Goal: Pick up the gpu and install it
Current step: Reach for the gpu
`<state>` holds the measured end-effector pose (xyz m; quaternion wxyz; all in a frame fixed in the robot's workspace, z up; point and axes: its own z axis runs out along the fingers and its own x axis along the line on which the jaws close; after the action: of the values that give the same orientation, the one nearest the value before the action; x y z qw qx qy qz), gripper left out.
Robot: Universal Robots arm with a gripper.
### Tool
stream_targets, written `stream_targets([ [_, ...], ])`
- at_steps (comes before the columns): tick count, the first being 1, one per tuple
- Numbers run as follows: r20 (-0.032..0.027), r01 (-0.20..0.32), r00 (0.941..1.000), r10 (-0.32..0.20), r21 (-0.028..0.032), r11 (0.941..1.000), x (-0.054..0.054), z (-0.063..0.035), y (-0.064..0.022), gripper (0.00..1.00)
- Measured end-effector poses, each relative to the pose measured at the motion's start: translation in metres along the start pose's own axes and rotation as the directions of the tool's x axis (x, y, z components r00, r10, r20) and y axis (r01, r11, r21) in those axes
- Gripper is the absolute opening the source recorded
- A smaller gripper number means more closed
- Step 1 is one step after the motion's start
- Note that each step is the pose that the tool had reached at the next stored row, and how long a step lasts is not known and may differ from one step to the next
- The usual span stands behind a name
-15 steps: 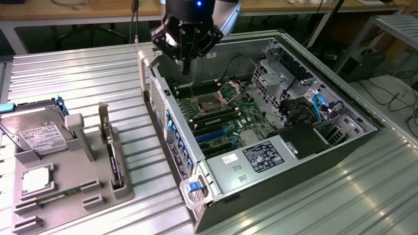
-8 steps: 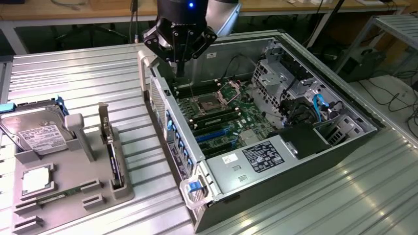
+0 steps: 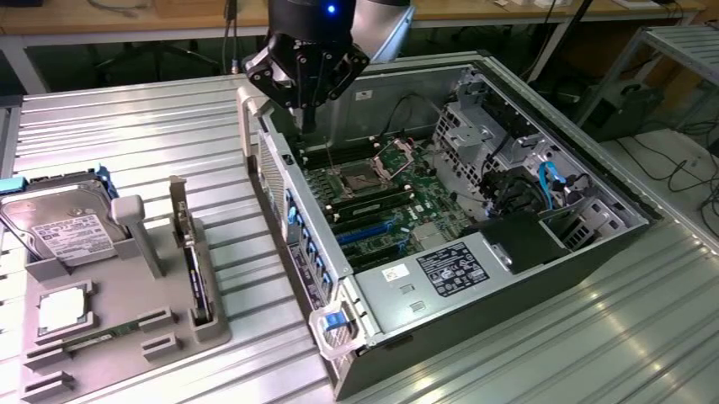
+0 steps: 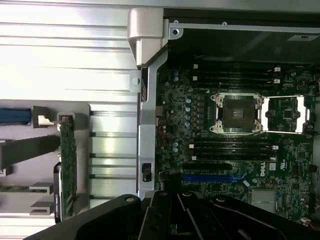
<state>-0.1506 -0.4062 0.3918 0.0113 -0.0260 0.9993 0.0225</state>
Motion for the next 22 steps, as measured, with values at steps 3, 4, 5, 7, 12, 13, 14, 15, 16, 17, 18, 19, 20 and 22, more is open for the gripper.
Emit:
stream_targets([
  [3,-0.0008,0.017,0.9999,-0.017,-0.0003,0.9999,0.005,-0.0001,-0.0007,0.11],
  [4,-0.0009,0.017,0.9999,-0.017,-0.0003,0.9999,0.008,-0.0002,-0.0009,0.11],
  [5,-0.0008,0.017,0.9999,-0.017,-0.0004,0.9999,0.012,-0.0002,-0.0011,0.11],
  [7,-0.0008,0.017,0.9999,-0.017,-0.0004,0.9999,0.017,-0.0003,-0.0015,0.11],
  [12,-0.0008,0.017,0.9999,-0.017,-0.0004,0.9999,0.022,-0.0004,-0.0022,0.11],
  [13,-0.0008,0.017,0.9999,-0.017,-0.0004,0.9999,0.023,-0.0005,-0.0022,0.11],
  [14,-0.0008,0.017,0.9999,-0.017,-0.0004,0.9999,0.024,-0.0005,-0.0024,0.11],
  [15,-0.0007,0.017,0.9999,-0.017,-0.0005,0.9999,0.025,-0.0004,-0.0025,0.11],
  [16,-0.0008,0.017,0.9999,-0.017,-0.0004,0.9999,0.026,-0.0005,-0.0026,0.11],
  [17,-0.0008,0.017,0.9999,-0.017,-0.0004,0.9999,0.026,-0.0005,-0.0026,0.11],
  [18,-0.0008,0.017,0.9999,-0.017,-0.0004,0.9999,0.027,-0.0005,-0.0025,0.11],
  [19,-0.0008,0.017,0.9999,-0.017,-0.0004,0.9999,0.028,-0.0005,-0.0025,0.11],
  [20,-0.0008,0.017,0.9999,-0.017,-0.0003,0.9999,0.028,-0.0006,-0.0026,0.11],
  [22,-0.0008,0.017,0.9999,-0.017,-0.0004,0.9999,0.029,-0.0006,-0.0026,0.11],
])
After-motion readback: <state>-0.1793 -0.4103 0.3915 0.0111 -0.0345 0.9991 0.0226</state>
